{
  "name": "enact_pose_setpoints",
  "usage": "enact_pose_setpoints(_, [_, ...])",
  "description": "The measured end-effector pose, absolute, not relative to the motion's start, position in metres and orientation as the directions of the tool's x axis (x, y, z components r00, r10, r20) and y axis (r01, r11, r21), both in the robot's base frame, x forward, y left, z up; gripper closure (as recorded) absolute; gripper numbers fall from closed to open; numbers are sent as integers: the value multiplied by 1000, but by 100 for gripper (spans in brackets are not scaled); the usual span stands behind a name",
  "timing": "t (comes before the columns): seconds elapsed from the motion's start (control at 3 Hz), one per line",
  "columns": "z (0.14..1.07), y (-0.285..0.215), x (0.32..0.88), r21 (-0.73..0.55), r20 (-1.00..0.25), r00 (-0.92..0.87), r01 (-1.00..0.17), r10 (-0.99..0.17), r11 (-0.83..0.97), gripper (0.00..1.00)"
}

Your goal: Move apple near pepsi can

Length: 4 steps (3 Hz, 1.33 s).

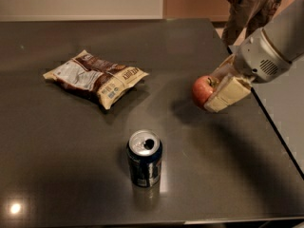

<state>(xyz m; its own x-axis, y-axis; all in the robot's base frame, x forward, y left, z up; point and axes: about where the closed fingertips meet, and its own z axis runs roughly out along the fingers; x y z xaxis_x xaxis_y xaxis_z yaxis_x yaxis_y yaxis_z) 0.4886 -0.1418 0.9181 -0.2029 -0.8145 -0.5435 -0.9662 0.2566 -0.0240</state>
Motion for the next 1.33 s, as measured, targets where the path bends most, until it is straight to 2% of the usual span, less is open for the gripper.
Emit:
enact_pose_setpoints(0.67, [895, -112, 405, -23, -521, -83, -994, -850, 111, 100])
enact_pose_setpoints(1.33, [885, -96, 357, -83, -485, 25, -996, -874, 18, 100])
